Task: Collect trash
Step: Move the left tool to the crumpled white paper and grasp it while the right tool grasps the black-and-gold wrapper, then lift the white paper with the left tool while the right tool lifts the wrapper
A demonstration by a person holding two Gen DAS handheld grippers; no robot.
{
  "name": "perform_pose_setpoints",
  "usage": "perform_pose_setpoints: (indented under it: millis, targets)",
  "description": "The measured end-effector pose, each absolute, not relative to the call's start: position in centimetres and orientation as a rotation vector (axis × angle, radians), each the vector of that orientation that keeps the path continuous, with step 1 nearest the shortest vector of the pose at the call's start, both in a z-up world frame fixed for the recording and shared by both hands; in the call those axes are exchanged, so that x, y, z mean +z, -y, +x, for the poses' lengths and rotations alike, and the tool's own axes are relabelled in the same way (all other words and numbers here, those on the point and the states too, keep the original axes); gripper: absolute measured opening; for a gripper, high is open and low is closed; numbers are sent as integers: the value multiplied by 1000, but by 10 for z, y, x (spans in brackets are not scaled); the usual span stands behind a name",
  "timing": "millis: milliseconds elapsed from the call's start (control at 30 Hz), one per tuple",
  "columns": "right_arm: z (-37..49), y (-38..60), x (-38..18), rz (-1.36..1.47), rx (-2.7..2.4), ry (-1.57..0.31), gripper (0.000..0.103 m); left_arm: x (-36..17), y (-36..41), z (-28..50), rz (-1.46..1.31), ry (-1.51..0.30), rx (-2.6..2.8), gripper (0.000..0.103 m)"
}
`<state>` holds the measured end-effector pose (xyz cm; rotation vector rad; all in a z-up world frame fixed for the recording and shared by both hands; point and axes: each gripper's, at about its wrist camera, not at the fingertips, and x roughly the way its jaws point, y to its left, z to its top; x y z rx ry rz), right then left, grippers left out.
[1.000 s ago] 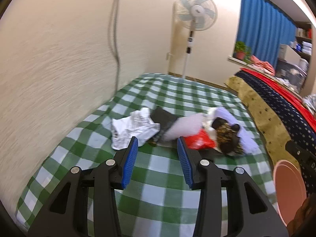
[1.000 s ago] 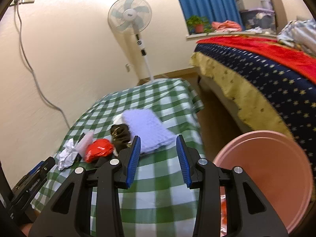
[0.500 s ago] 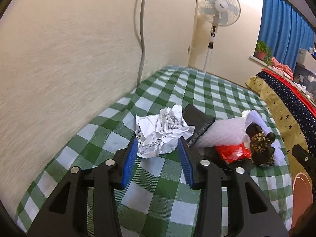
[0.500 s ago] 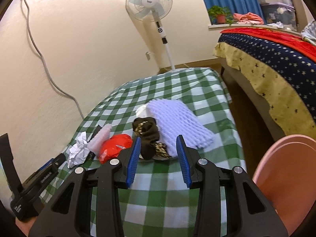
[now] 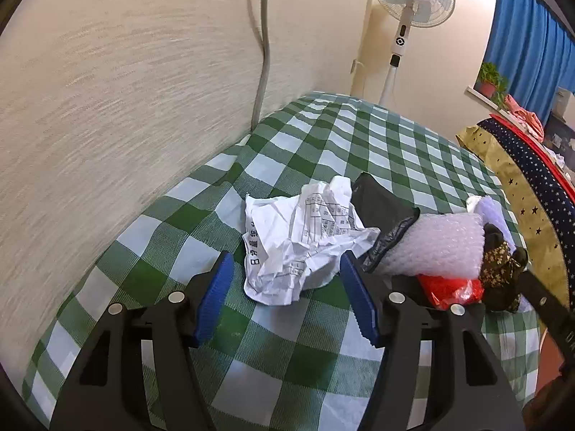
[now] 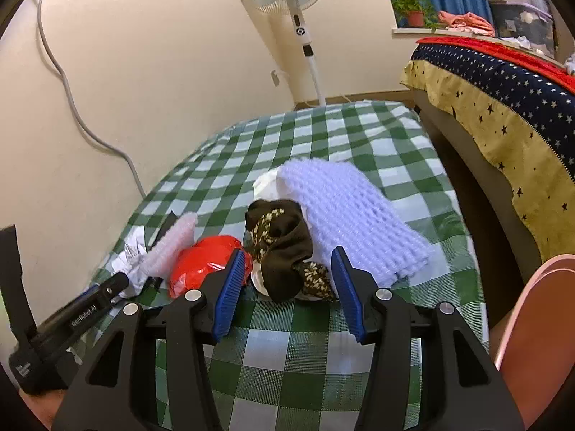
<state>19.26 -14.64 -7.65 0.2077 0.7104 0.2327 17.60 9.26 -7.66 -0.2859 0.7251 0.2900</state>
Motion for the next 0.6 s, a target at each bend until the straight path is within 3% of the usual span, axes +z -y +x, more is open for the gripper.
perform_pose_setpoints:
  millis: [100, 133, 167, 300, 433, 600]
  targets:
    - [196, 144, -82, 197, 232, -730, 45, -80, -99, 179, -321, -736, 289, 60]
    - [197, 143, -84, 195, 231, -739, 41, -82, -100, 180, -331, -749, 283, 60]
    - [198, 143, -86, 194, 233, -749, 30, -84, -100, 180, -331, -757, 278, 59]
    - [197, 139, -82, 189, 252, -746, 8, -86, -95, 180, -315, -769, 250, 26]
    - [189, 134, -68, 170, 278, -716, 7, -78, -93, 173, -310, -739, 247, 10]
    - [174, 137, -55, 169, 272, -691, 6, -66, -90, 160, -301, -709, 232, 8]
